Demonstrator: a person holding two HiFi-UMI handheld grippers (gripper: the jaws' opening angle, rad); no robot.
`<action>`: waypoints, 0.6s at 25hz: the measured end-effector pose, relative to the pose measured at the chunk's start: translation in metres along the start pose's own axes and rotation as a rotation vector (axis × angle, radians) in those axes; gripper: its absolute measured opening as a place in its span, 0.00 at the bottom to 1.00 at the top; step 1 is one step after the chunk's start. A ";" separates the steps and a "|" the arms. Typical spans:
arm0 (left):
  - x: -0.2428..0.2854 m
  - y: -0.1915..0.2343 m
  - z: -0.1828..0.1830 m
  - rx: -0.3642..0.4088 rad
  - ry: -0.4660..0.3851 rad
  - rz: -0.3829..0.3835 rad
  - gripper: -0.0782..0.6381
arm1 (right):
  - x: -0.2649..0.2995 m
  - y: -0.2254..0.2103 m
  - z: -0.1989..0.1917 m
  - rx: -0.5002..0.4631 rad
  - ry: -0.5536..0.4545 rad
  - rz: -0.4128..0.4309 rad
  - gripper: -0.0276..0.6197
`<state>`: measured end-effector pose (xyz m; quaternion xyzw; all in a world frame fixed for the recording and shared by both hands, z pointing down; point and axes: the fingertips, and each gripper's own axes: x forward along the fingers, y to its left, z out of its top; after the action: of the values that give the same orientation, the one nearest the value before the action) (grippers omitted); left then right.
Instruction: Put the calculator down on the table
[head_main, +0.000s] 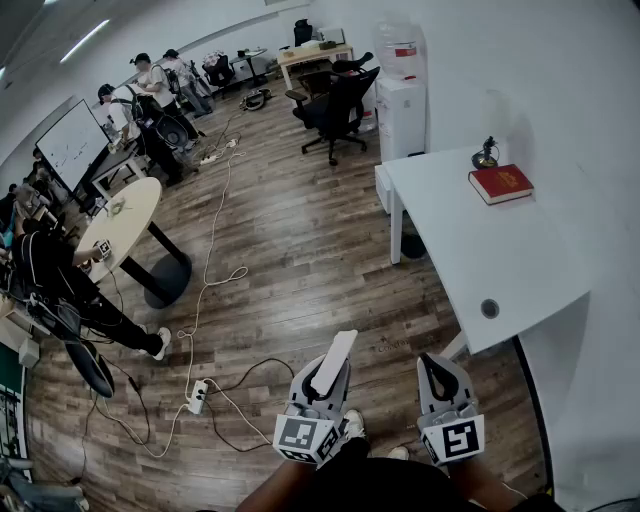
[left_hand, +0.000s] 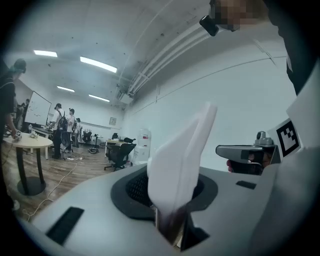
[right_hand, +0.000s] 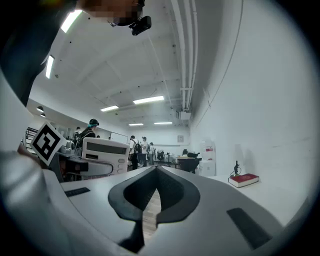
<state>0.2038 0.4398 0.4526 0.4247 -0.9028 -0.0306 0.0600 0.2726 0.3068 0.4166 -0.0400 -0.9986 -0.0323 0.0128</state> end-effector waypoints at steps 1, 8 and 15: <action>0.003 0.000 -0.001 0.001 -0.001 -0.001 0.28 | 0.002 -0.002 -0.002 -0.004 0.001 0.000 0.07; 0.020 0.003 -0.003 -0.011 -0.004 -0.025 0.28 | 0.019 -0.014 -0.009 0.001 0.014 0.001 0.07; 0.049 0.027 0.001 -0.020 -0.003 -0.042 0.28 | 0.057 -0.018 -0.002 0.068 -0.030 -0.014 0.07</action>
<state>0.1521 0.4187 0.4583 0.4430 -0.8934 -0.0418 0.0621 0.2147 0.2928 0.4194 -0.0328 -0.9995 0.0022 -0.0008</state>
